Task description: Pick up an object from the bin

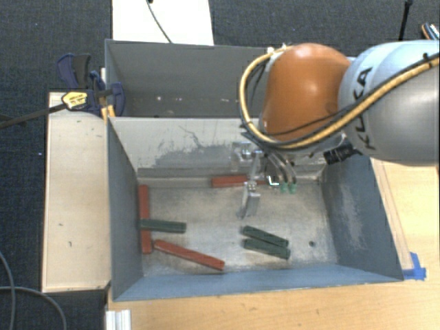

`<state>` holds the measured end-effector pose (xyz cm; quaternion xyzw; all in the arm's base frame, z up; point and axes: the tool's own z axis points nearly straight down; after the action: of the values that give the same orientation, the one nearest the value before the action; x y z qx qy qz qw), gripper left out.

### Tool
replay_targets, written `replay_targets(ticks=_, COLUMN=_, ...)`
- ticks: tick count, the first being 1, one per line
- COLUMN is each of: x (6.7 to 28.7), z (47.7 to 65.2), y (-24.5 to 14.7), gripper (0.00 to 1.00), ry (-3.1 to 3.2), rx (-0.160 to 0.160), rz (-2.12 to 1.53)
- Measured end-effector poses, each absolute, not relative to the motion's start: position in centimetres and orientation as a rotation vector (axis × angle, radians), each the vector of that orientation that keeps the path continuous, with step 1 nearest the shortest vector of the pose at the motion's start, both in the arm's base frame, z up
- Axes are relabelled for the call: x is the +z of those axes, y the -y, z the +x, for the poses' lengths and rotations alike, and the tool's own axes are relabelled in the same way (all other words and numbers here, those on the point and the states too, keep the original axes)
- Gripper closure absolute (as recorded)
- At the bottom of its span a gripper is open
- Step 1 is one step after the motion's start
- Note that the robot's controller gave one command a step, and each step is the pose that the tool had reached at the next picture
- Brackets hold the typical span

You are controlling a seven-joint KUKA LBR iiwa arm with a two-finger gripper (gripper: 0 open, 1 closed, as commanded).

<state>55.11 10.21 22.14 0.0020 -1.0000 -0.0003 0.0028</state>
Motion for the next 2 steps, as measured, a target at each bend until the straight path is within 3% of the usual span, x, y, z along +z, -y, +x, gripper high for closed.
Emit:
replay_targets(ticks=1, x=6.6, z=51.4, y=-5.4, gripper=0.0, ry=3.123, rx=0.001, rz=0.273)
replay_targets(ticks=2, x=7.1, z=56.6, y=4.8, gripper=0.0, ry=3.147, rx=0.005, rz=0.106)
